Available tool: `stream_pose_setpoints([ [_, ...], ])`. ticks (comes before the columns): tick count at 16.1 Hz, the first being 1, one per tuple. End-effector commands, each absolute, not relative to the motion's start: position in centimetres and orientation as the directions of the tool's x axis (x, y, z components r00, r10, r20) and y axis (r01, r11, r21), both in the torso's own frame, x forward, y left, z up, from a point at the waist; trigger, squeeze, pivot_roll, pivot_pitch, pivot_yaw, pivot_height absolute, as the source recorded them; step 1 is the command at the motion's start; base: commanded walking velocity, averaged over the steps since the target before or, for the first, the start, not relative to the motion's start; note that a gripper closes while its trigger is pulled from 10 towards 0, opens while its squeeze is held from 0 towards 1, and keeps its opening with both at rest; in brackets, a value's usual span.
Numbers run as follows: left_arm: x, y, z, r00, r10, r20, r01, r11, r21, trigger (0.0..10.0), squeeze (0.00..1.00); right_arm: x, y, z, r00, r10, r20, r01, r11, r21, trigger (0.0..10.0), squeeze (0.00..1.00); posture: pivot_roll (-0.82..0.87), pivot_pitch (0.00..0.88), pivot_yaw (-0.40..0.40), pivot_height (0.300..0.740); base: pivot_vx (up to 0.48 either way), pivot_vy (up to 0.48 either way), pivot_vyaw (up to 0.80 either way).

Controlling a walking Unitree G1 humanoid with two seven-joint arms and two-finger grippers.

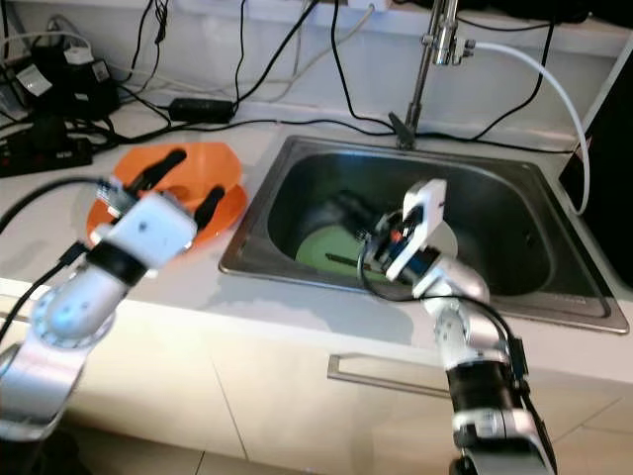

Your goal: Kitchen organization

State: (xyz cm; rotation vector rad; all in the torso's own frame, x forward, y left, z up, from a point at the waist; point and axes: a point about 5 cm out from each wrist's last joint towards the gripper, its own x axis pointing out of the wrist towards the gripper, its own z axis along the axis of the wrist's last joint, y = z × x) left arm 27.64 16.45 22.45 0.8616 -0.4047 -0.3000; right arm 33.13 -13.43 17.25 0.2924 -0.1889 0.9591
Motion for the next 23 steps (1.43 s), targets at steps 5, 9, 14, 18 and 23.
stream_pose_setpoints([
  [5, 27.0, 17.9, 21.0, 0.884, -0.437, 0.166, 0.109, 0.539, 0.835, 10.0, 0.0, 32.4, -12.8, 17.0, 0.505, 0.823, 0.26, -0.863, 0.484, 0.144, 10.0, 0.0, 0.17, 0.0, -0.026, 0.74, 0.0, 0.0, 0.0],
  [9, 27.1, 19.0, 20.1, 0.901, -0.42, 0.108, 0.088, 0.421, 0.903, 10.0, 0.0, 32.2, -12.4, 17.0, 0.492, 0.832, 0.258, -0.871, 0.471, 0.142, 10.0, 0.0, 0.17, 0.0, -0.028, 0.74, 0.0, 0.0, 0.0],
  [14, 27.5, 19.6, 19.8, 0.923, -0.369, 0.112, 0.058, 0.421, 0.905, 10.0, 1.0, 32.2, -12.4, 16.9, 0.496, 0.834, 0.242, -0.868, 0.476, 0.139, 10.0, 0.0, 0.17, 0.0, -0.033, 0.74, 0.0, 0.0, 0.0],
  [18, 28.1, 19.9, 19.5, 0.941, -0.331, 0.068, 0.064, 0.372, 0.926, 10.0, 0.0, 32.2, -12.3, 16.9, 0.497, 0.833, 0.242, -0.868, 0.478, 0.137, 10.0, 0.0, 0.16, 0.0, -0.032, 0.74, 0.0, 0.0, 0.0],
  [23, 29.0, 19.9, 18.8, 0.952, -0.305, 0.033, 0.089, 0.379, 0.921, 10.0, 0.0, 32.2, -12.2, 16.8, 0.502, 0.831, 0.24, -0.865, 0.482, 0.14, 10.0, 0.0, 0.16, 0.0, -0.032, 0.74, 0.0, 0.0, 0.0],
])
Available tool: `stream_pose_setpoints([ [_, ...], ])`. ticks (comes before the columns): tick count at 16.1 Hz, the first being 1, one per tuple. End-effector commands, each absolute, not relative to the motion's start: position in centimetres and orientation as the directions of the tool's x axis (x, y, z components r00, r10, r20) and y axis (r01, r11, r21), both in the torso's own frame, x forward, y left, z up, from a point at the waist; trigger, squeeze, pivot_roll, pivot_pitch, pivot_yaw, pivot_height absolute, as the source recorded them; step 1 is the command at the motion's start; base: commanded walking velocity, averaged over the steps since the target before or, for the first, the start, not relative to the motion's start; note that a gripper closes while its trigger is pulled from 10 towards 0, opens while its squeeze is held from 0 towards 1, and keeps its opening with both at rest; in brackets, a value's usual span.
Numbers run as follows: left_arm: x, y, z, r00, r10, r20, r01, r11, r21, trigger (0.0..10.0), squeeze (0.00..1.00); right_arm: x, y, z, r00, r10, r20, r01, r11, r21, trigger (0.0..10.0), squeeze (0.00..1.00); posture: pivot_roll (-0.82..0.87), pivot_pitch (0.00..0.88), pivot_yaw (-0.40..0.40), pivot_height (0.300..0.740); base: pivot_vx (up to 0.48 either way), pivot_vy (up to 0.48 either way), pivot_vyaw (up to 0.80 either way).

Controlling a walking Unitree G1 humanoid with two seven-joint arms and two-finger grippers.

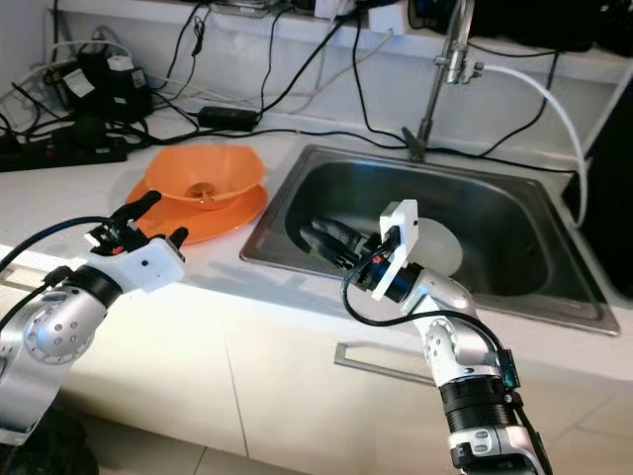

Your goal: Kitchen organization

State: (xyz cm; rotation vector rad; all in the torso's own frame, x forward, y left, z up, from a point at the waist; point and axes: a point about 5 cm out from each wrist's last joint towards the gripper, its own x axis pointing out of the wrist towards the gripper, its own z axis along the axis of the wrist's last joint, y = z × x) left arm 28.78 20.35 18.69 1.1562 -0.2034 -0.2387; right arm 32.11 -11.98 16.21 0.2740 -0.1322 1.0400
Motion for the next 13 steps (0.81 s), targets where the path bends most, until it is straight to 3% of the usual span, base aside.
stream_pose_setpoints([
  [1, 29.2, 19.9, 18.8, 0.953, -0.301, 0.033, 0.087, 0.377, 0.922, 10.0, 0.0, 32.2, -12.2, 16.8, 0.504, 0.83, 0.238, -0.864, 0.483, 0.141, 10.0, 0.0, 0.16, 0.0, -0.032, 0.74, 0.0, 0.0, 0.0],
  [13, 30.5, 19.7, 18.5, 0.956, -0.289, 0.041, 0.079, 0.39, 0.918, 10.0, 0.0, 32.3, -12.0, 16.5, 0.52, 0.824, 0.227, -0.854, 0.498, 0.148, 10.0, 0.0, 0.15, 0.0, -0.034, 0.74, 0.0, 0.0, 0.0],
])
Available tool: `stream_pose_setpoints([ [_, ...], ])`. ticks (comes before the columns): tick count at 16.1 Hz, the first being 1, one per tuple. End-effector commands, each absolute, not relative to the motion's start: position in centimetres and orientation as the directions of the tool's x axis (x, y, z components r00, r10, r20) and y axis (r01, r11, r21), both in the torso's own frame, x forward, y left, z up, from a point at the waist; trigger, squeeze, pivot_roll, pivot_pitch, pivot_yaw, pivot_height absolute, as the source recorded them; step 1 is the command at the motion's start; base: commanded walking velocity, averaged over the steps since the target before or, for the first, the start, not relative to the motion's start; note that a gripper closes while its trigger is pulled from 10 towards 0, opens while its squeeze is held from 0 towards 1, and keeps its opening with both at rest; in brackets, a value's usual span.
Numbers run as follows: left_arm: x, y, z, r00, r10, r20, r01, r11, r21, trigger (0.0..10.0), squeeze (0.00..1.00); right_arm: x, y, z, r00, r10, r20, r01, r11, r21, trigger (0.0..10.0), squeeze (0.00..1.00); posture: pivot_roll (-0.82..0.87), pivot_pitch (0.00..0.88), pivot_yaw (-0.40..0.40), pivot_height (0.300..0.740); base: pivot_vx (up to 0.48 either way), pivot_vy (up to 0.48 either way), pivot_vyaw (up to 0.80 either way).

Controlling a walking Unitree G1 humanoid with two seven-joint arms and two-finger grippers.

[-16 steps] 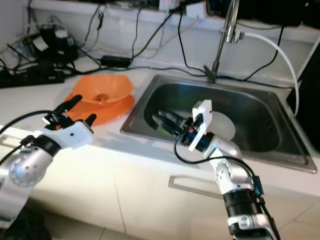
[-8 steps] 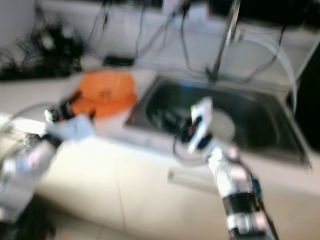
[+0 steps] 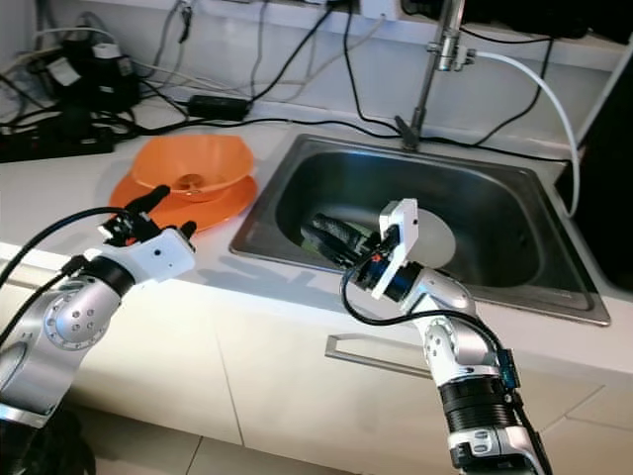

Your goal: Kitchen organization

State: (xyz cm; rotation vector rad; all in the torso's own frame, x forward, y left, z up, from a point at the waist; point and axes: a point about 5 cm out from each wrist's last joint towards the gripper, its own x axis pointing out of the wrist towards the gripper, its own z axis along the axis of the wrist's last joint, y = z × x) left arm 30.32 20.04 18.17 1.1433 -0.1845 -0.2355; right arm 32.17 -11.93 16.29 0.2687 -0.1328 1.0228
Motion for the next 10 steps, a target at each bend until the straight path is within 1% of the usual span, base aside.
stream_pose_setpoints([
  [1, 30.62, 19.7, 18.54, 0.956, -0.29, 0.041, 0.078, 0.387, 0.919, 10.0, 0.0, 32.42, -12.03, 16.49, 0.526, 0.82, 0.226, -0.851, 0.504, 0.151, 10.0, 0.0, 0.15, 0.0, -0.033, 0.74, 0.0, 0.0, 0.0],
  [5, 30.92, 19.69, 18.75, 0.954, -0.297, 0.045, 0.072, 0.372, 0.925, 10.0, 0.0, 32.66, -12.19, 16.42, 0.544, 0.809, 0.222, -0.839, 0.523, 0.152, 10.0, 0.0, 0.15, 0.0, -0.031, 0.74, 0.0, 0.0, 0.0],
  [10, 31.37, 20.32, 18.82, 0.959, -0.282, 0.035, 0.069, 0.352, 0.934, 10.0, 0.0, 32.67, -12.12, 16.41, 0.545, 0.808, 0.224, -0.838, 0.525, 0.149, 10.0, 0.0, 0.15, 0.0, -0.024, 0.74, 0.0, 0.0, 0.0],
])
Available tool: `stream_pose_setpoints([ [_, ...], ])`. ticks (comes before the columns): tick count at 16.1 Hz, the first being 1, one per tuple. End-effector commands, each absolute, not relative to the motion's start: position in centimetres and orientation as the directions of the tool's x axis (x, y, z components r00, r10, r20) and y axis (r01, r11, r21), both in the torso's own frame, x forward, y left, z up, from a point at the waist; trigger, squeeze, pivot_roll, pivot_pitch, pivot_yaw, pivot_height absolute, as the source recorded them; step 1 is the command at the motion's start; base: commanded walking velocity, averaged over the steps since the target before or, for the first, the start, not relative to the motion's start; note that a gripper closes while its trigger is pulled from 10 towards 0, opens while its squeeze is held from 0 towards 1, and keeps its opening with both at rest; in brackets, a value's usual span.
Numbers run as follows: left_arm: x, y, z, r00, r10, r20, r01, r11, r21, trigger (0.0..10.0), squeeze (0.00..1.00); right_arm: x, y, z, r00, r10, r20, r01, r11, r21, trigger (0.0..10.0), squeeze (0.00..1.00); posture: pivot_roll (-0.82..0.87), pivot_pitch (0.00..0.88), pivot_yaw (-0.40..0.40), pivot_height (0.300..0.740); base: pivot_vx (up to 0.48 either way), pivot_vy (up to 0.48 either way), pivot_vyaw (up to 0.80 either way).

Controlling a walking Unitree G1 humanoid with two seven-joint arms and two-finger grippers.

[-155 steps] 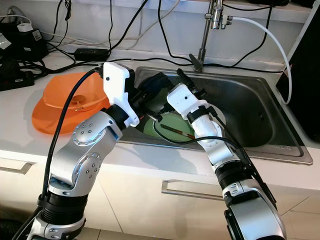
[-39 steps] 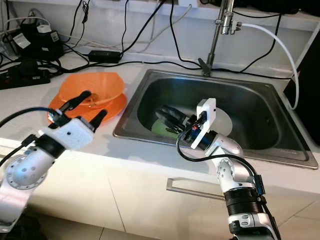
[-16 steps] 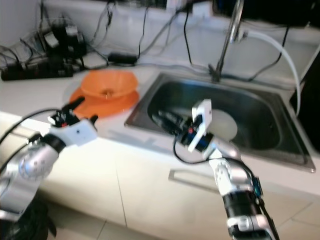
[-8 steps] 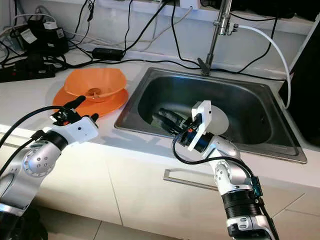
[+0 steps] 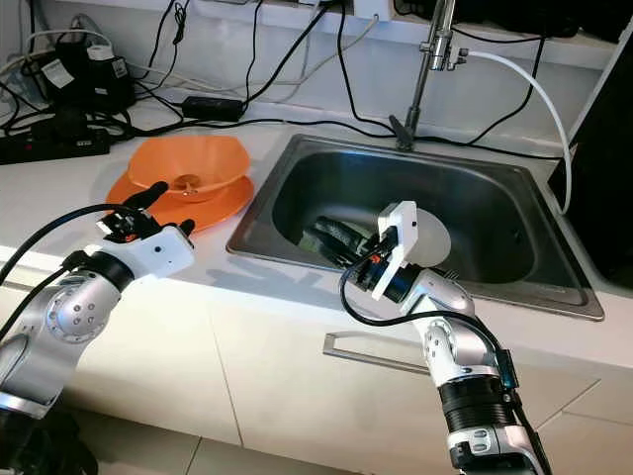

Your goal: Kitchen organization

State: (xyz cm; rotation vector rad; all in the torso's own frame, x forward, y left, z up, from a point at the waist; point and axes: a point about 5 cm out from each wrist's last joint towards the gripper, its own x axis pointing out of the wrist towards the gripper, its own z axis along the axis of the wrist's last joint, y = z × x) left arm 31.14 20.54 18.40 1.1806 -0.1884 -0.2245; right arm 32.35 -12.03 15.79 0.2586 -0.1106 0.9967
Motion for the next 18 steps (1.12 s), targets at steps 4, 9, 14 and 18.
stream_pose_setpoints([
  [4, 32.7, 20.4, 19.0, 0.965, -0.262, 0.029, 0.059, 0.32, 0.946, 10.0, 0.0, 32.7, -12.0, 16.4, 0.544, 0.808, 0.227, -0.839, 0.524, 0.149, 10.0, 0.0, 0.15, 0.0, -0.02, 0.74, 0.0, 0.0, 0.0],
  [9, 34.3, 19.4, 18.9, 0.962, -0.271, 0.031, 0.063, 0.33, 0.942, 10.0, 0.0, 32.7, -11.6, 16.4, 0.541, 0.809, 0.231, -0.841, 0.52, 0.148, 10.0, 0.0, 0.14, 0.0, -0.014, 0.74, 0.0, 0.0, 0.0],
  [14, 35.3, 18.6, 18.4, 0.959, -0.282, 0.025, 0.073, 0.334, 0.94, 10.0, 0.0, 32.5, -11.7, 16.4, 0.544, 0.806, 0.233, -0.839, 0.524, 0.147, 10.0, 0.0, 0.13, 0.0, -0.01, 0.74, 0.0, 0.0, 0.0],
  [18, 35.9, 18.2, 18.4, 0.962, -0.272, 0.028, 0.065, 0.329, 0.942, 10.0, 0.0, 32.5, -11.7, 16.4, 0.545, 0.805, 0.234, -0.839, 0.525, 0.145, 10.0, 0.0, 0.12, 0.0, -0.012, 0.74, 0.0, 0.0, 0.0],
])
